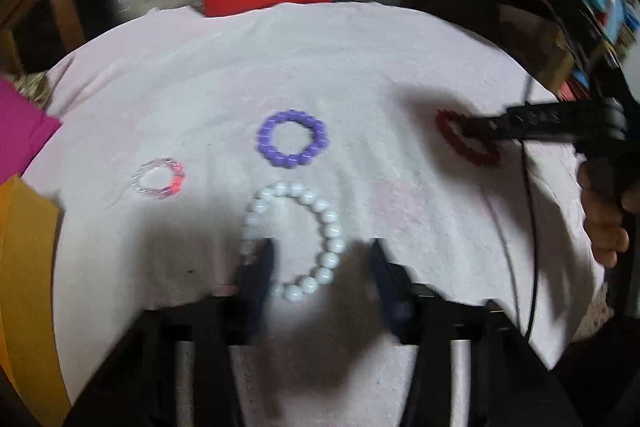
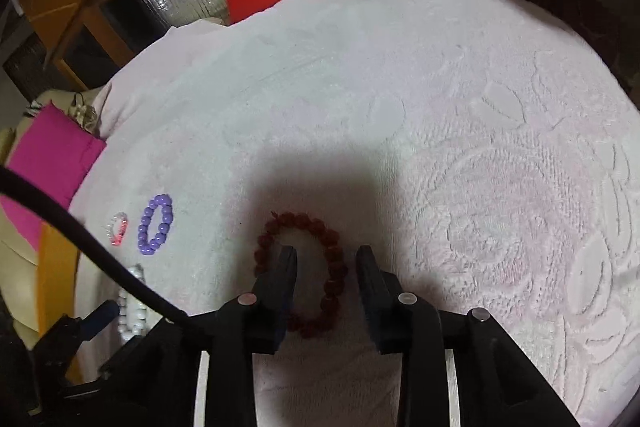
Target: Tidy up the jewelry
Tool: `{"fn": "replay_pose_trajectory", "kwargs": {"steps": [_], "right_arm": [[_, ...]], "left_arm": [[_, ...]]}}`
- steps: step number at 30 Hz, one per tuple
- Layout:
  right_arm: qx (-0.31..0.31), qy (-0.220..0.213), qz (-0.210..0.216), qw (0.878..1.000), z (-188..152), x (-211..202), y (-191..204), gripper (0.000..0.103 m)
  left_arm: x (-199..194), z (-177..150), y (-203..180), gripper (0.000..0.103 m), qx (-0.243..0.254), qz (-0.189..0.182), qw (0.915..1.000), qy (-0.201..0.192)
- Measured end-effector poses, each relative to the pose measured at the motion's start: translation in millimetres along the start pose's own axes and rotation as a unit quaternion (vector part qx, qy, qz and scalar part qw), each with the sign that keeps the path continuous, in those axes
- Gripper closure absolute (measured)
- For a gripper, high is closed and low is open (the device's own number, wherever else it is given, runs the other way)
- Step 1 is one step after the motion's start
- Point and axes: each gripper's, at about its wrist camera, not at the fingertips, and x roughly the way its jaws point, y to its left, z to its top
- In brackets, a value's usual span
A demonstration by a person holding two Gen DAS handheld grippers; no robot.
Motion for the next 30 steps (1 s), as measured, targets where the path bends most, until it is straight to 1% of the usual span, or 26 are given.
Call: {"fn": "replay_pose_trajectory", "kwargs": {"steps": [1,3,5,7,9,10,11,12,14,16,19,21,23,27,30], "right_arm": [[-0.008,-0.002,-0.002,1.0,0,-1,3,0.069],[-0.02,0.001,0.007,1.0,-2,-1,8,0.068],[-0.043,0.009,0.015,0.999,-4,0,15,0.068],[-0.066,0.009,0.012,0.998,-6,1,21,0.067],[-0.095,0.002,-0.002,0.996,-10,2,27,0.068],[-0.112,-0.003,-0.012,0.994,-12,3,31,0.069],[-0.127,-0.009,-0.025,0.992,-14,3,35,0.075],[-0.139,-0.014,-0.037,0.99,-17,3,38,0.088],[-0.154,-0.022,-0.052,0.986,-19,2,42,0.093],[-0.148,-0.026,-0.048,0.987,-18,-2,40,0.093],[-0.129,-0.039,-0.023,0.991,-14,-14,34,0.093],[-0.106,-0.049,0.006,0.993,-10,-24,29,0.093],[-0.077,-0.059,0.044,0.994,-6,-35,22,0.093],[-0.036,-0.068,0.112,0.991,-2,-47,14,0.093],[-0.02,-0.074,0.142,0.987,0,-52,14,0.093]], "left_arm": [[2,-2,-2,0.078,0.005,-0.002,1.0,0.004],[2,-4,-6,0.085,0.013,-0.003,0.9999,0.006],[1,-4,-5,0.09,0.004,-0.023,0.9997,0.004],[0,-4,-2,0.092,-0.016,-0.041,0.999,0.006],[0,-4,0,0.092,-0.026,-0.046,0.9986,0.007],[0,-4,1,0.093,-0.033,-0.05,0.9982,0.007],[0,-4,3,0.093,-0.042,-0.055,0.9976,0.006],[0,-3,6,0.093,-0.051,-0.06,0.9969,0.005],[-4,-3,9,0.093,-0.063,-0.063,0.996,0.002],[-11,-2,15,0.093,-0.078,-0.068,0.9945,-0.01],[-23,-1,25,0.093,-0.105,-0.079,0.9909,-0.03],[-31,1,31,0.093,-0.117,-0.08,0.9889,-0.045],[-37,3,38,0.093,-0.127,-0.086,0.9864,-0.059],[-51,3,51,0.093,-0.153,-0.099,0.9794,-0.086],[-55,5,58,0.093,-0.166,-0.104,0.9753,-0.101]]}}
